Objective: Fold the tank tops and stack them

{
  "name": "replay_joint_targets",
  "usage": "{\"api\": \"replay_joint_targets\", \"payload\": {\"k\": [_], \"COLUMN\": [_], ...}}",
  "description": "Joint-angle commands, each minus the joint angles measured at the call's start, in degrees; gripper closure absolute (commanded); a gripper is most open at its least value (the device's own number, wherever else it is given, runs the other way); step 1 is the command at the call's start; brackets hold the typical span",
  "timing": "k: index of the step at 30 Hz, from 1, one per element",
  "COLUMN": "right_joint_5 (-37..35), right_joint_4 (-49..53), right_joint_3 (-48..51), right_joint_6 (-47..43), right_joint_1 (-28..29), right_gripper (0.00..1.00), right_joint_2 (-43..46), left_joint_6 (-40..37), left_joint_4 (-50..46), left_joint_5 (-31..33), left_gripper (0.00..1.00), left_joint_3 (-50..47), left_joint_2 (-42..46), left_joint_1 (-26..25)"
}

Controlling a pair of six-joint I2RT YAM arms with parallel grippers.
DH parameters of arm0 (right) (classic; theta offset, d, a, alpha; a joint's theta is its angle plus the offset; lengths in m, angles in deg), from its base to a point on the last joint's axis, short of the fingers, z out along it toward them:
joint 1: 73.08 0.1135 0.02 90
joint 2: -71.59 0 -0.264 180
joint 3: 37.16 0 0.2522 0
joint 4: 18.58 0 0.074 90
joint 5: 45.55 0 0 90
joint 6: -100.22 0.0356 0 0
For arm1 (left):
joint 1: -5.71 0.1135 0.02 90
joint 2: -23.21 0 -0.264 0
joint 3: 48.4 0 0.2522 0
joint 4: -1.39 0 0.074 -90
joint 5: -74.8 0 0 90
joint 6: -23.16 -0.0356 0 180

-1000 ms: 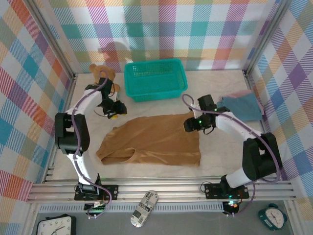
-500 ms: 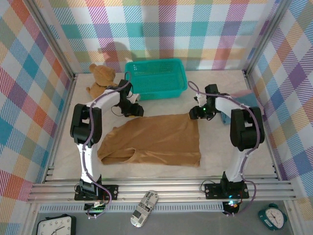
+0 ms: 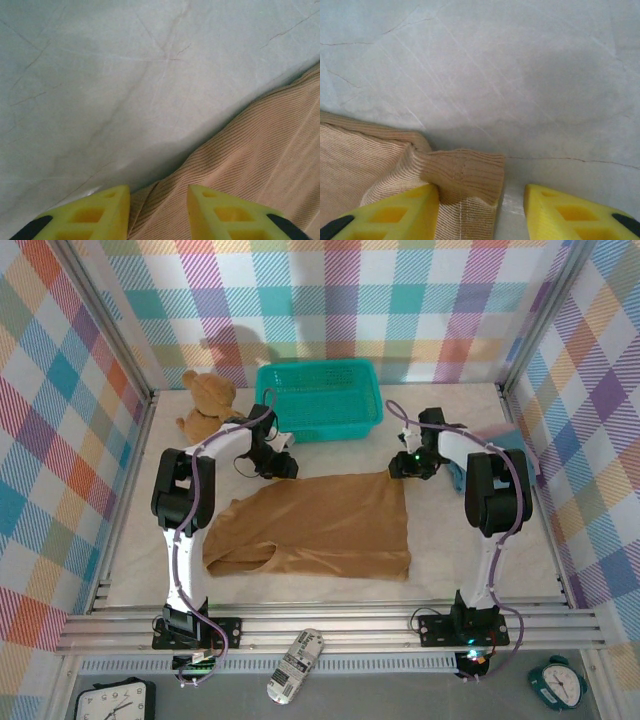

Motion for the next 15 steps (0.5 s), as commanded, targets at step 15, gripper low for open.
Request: {"api": "replay_joint_targets", "payload": {"k": [15], "right_joint_5": [7.55], "right_joint_4": [1.5], "right_joint_3": [-5.18], "right_joint_6": [-5.18], "right_joint_1": [-0.08], "right_gripper": [0.76], "right_joint_2": [-4.01], "left_joint_6": [0.26], "left_joint_4": [-1.54], "left_joint_5": [-2.89], "left_gripper": [1.0], "left_joint_3": [0.16], "left_joint_2": [2.12], "left_joint_1": [-0.73]}}
